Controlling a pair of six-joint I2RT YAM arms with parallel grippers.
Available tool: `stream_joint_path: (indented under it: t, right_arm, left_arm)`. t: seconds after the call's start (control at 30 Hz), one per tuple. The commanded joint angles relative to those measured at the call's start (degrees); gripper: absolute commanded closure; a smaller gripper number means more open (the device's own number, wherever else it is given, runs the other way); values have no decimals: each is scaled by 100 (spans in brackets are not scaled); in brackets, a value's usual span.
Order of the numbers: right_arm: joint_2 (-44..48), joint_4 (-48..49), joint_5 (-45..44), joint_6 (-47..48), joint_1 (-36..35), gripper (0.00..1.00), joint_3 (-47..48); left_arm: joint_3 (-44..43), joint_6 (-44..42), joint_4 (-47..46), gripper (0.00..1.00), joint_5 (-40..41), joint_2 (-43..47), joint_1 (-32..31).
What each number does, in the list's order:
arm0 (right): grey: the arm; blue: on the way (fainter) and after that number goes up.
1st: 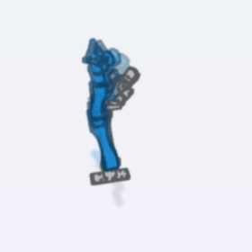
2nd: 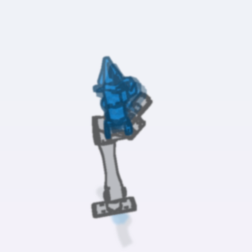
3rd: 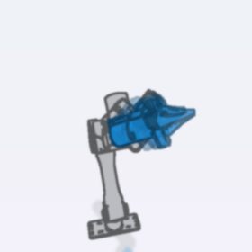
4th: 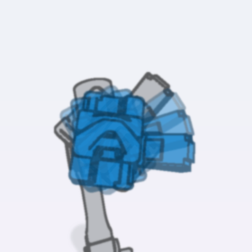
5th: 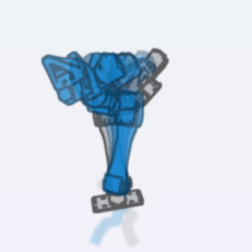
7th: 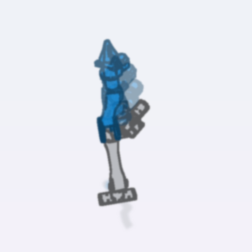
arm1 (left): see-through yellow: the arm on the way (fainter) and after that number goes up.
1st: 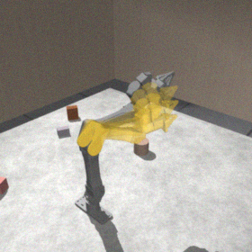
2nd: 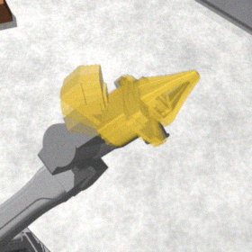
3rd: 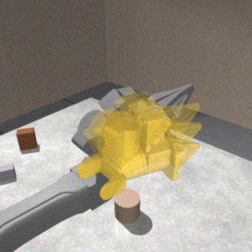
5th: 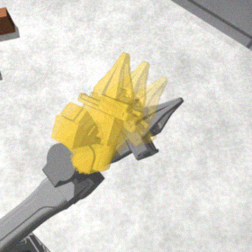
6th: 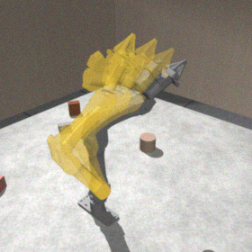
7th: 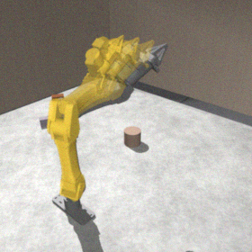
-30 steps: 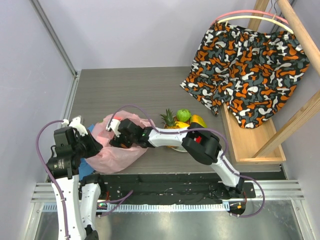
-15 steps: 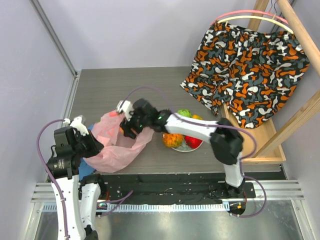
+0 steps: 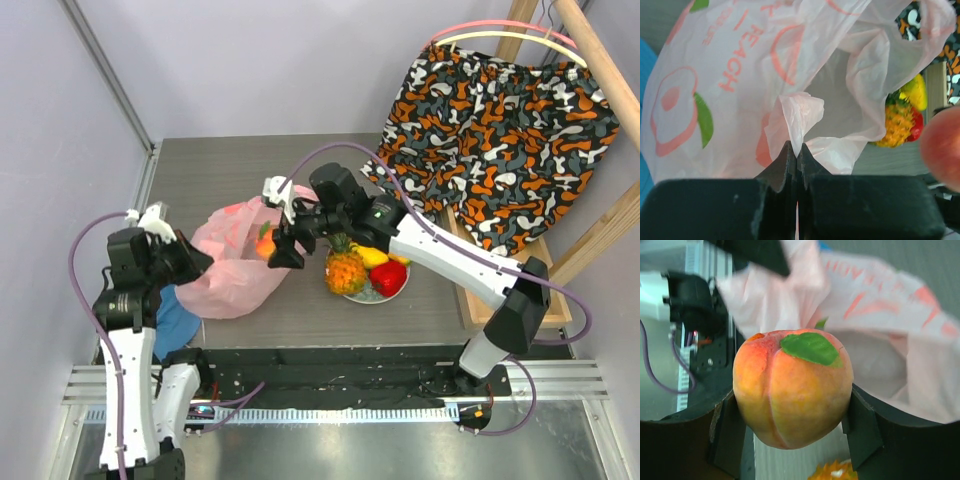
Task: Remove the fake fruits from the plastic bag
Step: Place the fake fruit on the plate.
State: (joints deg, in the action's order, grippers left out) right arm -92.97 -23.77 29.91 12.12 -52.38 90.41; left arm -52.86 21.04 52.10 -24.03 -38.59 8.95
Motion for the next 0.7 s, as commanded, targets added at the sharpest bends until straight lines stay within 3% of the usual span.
stream_joint_path:
  t: [0.0,0.1,0.3,0.67]
  right_arm:
    - [743,-944,-142,413,342,83,-391]
    - [1315,-1522,-652,851,797,83,-655]
    - [2142,-2026,-1198,1512,1808,83,-1710]
    - [1414,-1465,-1584,2197,2575,82,-2484]
  left_arm:
    - [-548,112,-1579,100,363,-586,-139]
    - [-795,67,-1808,100,855,-895,-139]
    - [-691,199,-2142,100,786,-870,-78]
    - [-761,173,-2099,100,531,-799,379]
